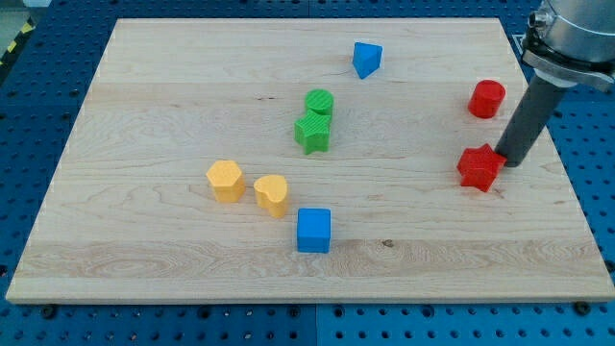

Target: Move red star towards green star

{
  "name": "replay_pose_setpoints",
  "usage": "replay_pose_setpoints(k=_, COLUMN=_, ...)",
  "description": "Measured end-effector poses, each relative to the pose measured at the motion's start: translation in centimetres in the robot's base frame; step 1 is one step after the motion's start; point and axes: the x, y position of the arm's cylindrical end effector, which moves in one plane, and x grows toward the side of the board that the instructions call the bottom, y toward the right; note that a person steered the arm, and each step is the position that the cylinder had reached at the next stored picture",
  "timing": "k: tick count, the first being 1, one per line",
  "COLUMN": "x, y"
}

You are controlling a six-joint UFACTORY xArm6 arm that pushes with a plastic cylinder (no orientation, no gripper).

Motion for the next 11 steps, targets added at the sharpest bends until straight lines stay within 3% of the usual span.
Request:
replay_pose_setpoints(k=2, x=0.0, y=0.1)
replay_pose_setpoints(k=6, x=4.3, y=5.2)
replay_pose_setpoints(k=8, x=4.6, y=0.7)
replay_pose_setpoints(k=11, x=4.4, y=-0.7)
